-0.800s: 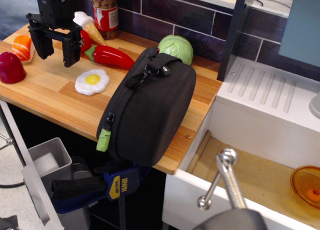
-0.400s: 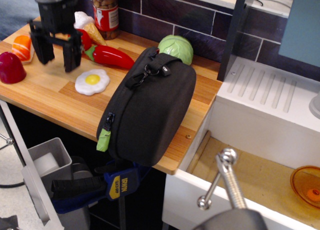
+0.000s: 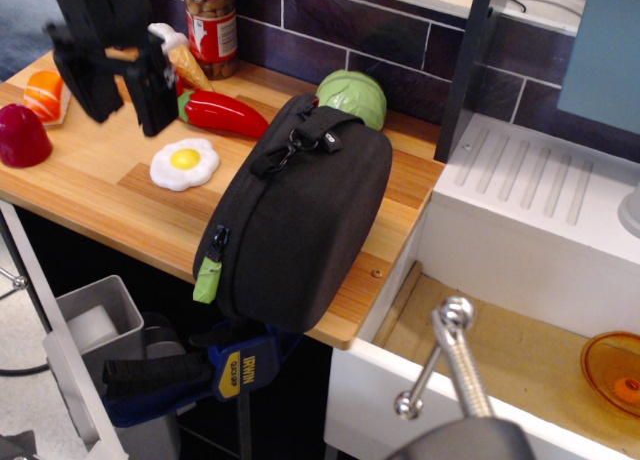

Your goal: Zip zipper bag

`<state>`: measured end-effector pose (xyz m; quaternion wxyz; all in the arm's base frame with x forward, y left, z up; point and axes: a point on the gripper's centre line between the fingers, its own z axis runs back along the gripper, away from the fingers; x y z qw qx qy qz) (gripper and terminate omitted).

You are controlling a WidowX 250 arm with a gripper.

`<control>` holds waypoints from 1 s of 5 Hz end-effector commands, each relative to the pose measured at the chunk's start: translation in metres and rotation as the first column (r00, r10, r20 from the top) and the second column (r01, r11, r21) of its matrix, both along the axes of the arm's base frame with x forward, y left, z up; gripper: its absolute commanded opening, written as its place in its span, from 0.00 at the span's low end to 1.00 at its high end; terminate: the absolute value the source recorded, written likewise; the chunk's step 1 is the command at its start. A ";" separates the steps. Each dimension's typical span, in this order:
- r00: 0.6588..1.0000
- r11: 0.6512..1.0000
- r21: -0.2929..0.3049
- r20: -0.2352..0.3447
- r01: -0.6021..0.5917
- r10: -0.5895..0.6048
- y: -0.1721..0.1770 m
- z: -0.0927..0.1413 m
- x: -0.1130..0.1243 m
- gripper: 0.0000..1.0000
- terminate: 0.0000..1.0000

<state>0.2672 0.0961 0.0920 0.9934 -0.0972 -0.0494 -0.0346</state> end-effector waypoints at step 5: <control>0.923 0.970 0.121 0.302 0.211 -0.238 -0.096 -0.018 -0.086 1.00 0.00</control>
